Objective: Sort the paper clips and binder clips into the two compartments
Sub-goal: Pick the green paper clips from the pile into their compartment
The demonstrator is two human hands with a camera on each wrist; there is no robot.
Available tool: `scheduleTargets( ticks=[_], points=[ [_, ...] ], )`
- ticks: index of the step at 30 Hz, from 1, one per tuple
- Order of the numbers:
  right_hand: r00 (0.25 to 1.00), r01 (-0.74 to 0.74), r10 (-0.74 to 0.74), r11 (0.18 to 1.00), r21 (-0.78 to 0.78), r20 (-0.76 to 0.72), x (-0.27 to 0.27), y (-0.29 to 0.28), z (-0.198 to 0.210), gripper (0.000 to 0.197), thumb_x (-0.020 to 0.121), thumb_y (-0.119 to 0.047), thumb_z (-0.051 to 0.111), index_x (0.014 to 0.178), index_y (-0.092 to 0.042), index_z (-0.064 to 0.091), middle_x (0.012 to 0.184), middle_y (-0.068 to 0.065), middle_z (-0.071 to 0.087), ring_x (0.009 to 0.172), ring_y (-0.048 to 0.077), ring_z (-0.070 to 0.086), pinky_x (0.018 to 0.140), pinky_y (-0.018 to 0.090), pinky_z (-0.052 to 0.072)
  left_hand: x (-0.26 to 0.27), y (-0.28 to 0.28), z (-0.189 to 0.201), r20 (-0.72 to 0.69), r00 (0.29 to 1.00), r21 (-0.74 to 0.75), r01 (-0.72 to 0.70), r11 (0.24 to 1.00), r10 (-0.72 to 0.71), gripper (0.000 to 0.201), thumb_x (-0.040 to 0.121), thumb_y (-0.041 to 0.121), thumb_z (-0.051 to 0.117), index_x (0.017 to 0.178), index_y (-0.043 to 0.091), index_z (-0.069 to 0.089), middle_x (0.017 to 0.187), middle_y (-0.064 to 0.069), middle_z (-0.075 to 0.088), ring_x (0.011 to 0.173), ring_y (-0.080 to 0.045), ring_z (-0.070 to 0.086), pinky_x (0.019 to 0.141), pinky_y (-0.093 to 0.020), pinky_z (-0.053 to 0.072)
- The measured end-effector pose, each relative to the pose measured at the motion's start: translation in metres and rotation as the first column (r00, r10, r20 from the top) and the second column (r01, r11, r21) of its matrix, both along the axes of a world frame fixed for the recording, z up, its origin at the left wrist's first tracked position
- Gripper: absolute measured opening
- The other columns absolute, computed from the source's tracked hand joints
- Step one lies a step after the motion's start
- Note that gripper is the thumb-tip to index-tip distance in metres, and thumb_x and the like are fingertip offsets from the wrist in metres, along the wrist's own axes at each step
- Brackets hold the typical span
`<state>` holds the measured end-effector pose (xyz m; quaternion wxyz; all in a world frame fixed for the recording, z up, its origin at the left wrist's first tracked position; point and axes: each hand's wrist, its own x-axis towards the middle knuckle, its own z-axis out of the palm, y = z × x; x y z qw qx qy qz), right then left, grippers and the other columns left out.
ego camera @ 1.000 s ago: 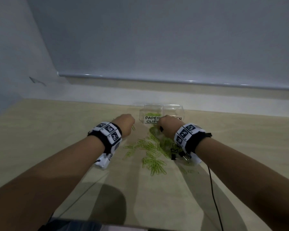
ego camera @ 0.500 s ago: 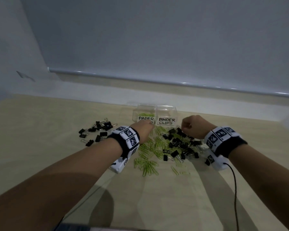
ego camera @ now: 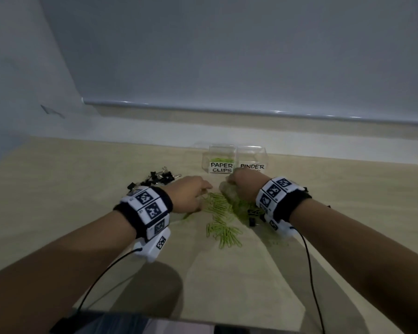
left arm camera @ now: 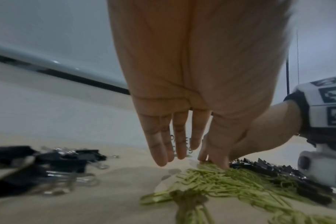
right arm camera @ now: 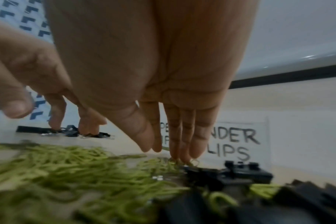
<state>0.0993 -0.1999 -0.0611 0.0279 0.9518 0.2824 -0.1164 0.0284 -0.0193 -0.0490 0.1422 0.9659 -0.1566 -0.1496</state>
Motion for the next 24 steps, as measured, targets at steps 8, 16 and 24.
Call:
scheduleTargets(
  ticks=[8, 16, 24],
  points=[
    [0.983, -0.143, 0.152, 0.986, 0.089, -0.107, -0.025, 0.0, 0.002, 0.038, 0.084, -0.014, 0.059, 0.121, -0.016, 0.061, 0.116, 0.005, 0.056, 0.106, 0.025, 0.056, 0.09, 0.04, 0.051, -0.017, 0.009, -0.018, -0.072, 0.996, 0.176, -0.047, 0.983, 0.06, 0.095, 0.057, 0.067, 0.076, 0.129, 0.015, 0.042, 0.119, -0.006, 0.041, 0.095, -0.019, 0.046, 0.089, -0.038, 0.049],
    [0.971, -0.209, 0.209, 0.978, 0.017, -0.111, -0.033, -0.002, 0.001, 0.068, 0.065, -0.05, 0.077, 0.12, -0.015, 0.058, 0.114, 0.004, 0.048, 0.101, 0.024, 0.051, 0.088, 0.041, 0.048, -0.006, -0.021, -0.021, -0.005, 0.997, 0.025, -0.083, 0.996, 0.083, 0.077, 0.065, 0.047, 0.081, 0.127, 0.014, 0.051, 0.118, -0.006, 0.048, 0.098, -0.018, 0.05, 0.081, -0.027, 0.043],
    [0.989, -0.136, 0.143, 0.975, 0.175, -0.029, -0.027, -0.014, 0.0, 0.017, 0.082, -0.017, 0.064, 0.097, -0.013, 0.07, 0.097, 0.007, 0.068, 0.088, 0.026, 0.062, 0.076, 0.036, 0.051, 0.006, -0.021, -0.019, 0.036, 0.998, -0.062, -0.044, 0.997, 0.046, 0.024, 0.079, 0.02, 0.073, 0.1, 0.01, 0.069, 0.095, -0.007, 0.068, 0.085, -0.023, 0.062, 0.072, -0.029, 0.049]
  ],
)
